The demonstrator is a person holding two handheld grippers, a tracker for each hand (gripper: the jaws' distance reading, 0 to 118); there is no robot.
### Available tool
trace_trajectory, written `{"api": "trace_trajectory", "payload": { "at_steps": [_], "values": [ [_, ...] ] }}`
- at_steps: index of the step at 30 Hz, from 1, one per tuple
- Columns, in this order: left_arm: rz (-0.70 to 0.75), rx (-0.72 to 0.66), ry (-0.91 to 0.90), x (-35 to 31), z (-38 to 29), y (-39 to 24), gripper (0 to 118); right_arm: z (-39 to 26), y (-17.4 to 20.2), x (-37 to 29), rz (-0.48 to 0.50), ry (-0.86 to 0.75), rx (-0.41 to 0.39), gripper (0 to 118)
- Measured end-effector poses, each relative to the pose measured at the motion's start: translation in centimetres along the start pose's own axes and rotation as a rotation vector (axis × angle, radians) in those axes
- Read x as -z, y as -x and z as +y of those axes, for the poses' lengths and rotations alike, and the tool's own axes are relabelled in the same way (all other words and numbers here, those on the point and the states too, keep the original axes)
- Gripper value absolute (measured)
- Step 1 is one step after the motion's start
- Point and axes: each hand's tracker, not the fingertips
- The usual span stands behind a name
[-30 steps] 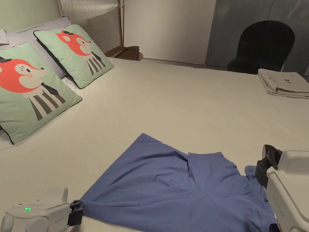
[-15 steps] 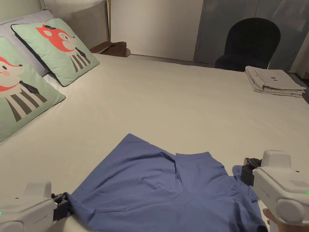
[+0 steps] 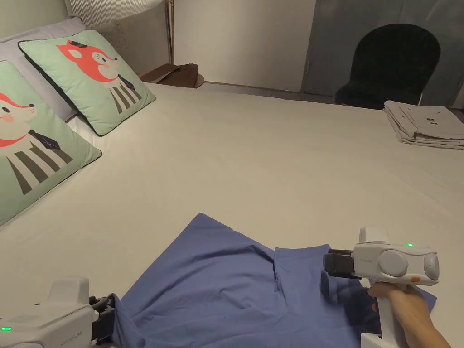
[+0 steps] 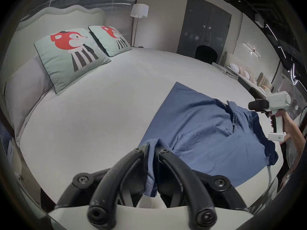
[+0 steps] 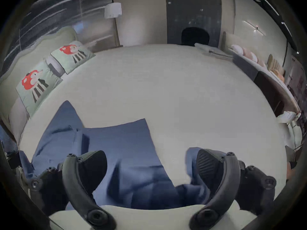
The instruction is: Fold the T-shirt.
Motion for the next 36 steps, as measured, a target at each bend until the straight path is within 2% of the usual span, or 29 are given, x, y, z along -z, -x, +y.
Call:
{"api": "trace_trajectory", "payload": {
  "at_steps": [2, 3, 4, 6, 7, 8, 11, 16, 21, 23, 26, 33, 36],
  "values": [
    [0.006, 0.004, 0.006, 0.1, -0.1, 0.0, 3, -0.1, 0.1, 1.3, 0.003, 0.047, 0.009, 81],
    [0.007, 0.003, 0.007, 0.1, -0.1, 0.0, 3, -0.2, 0.2, 1.7, -0.001, 0.057, 0.005, 65],
    [0.006, -0.001, 0.011, 0.3, -0.1, 0.2, 3, -0.4, 0.1, 1.9, -0.003, 0.054, 0.009, 54],
    [0.002, -0.001, 0.018, 0.3, -0.1, 0.3, 3, -0.9, -0.1, 1.9, 0.014, 0.060, 0.029, 42],
    [0.003, 0.003, 0.020, 0.3, -0.1, 0.3, 3, -1.2, 0.1, 1.5, 0.016, 0.044, 0.022, 20],
    [0.005, 0.007, 0.021, 0.5, -0.1, 0.6, 3, -1.4, 0.2, 1.2, 0.014, 0.022, 0.015, 4],
    [0.005, 0.011, 0.022, 0.6, 0.0, 0.6, 3, -1.3, 0.5, 0.3, -0.023, -0.022, -0.031, 3],
    [0.001, -0.001, 0.001, 0.3, 0.1, 0.5, 3, -0.5, 0.1, -2.6, -0.044, -0.120, -0.015, 2],
    [-0.021, -0.022, -0.035, -0.6, 1.4, 0.6, 3, 0.9, -0.3, -9.7, -0.023, -0.329, -0.021, 2],
    [-0.038, -0.036, -0.062, -1.0, 2.8, 0.5, 3, 1.8, -0.6, -12.9, -0.048, -0.417, -0.034, 2],
    [-0.064, -0.029, -0.107, -1.7, 5.9, -0.3, 3, 3.5, -1.1, -17.9, -0.105, -0.550, -0.090, 2],
    [-0.100, 0.031, -0.263, -2.8, 16.6, -4.2, 3, 9.2, -3.3, -25.5, -0.246, -0.780, -0.120, 2],
    [-0.095, 0.063, -0.325, -2.9, 22.0, -6.4, 3, 12.2, -4.3, -27.7, -0.293, -0.848, -0.104, 2]
  ]
}}
